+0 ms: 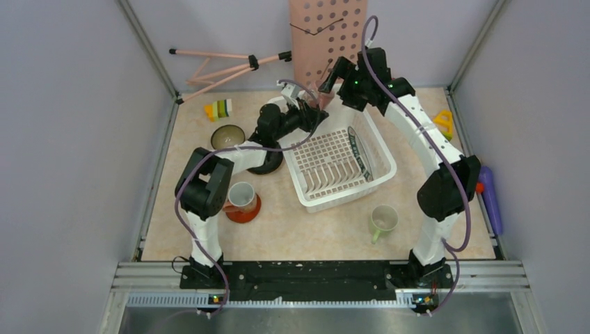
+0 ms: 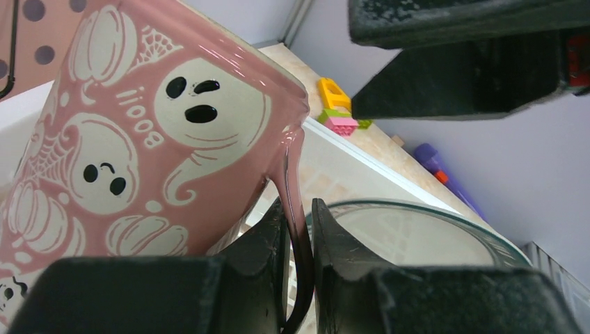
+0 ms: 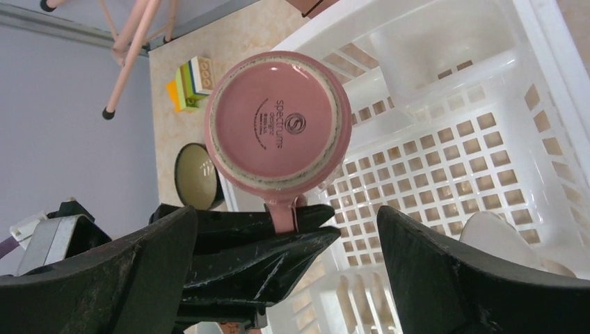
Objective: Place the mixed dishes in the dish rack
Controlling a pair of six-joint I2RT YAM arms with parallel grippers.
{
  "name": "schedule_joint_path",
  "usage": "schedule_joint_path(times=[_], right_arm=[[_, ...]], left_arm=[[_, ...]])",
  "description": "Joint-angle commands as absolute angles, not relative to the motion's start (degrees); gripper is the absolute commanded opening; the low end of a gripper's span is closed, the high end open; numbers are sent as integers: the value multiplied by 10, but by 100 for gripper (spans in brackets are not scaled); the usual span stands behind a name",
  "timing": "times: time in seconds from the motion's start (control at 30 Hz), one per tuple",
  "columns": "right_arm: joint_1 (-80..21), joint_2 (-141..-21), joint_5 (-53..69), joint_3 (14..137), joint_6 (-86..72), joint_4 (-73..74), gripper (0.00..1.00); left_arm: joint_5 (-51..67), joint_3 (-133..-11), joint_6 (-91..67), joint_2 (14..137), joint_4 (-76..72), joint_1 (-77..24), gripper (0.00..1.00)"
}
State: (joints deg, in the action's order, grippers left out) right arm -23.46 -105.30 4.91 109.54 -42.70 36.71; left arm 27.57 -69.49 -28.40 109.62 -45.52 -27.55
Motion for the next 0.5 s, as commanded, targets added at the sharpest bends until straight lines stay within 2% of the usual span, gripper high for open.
schedule_joint_path(times=[0.0,0.47], right_arm=[[-234,-1083,36,1145,-425,358,99],[-218,-1170,25,1192,-420,343,99]], left_arm=[[231,-766,-294,1122,-612,-276,0],[214,-849,-321,1230,-596,-276,0]])
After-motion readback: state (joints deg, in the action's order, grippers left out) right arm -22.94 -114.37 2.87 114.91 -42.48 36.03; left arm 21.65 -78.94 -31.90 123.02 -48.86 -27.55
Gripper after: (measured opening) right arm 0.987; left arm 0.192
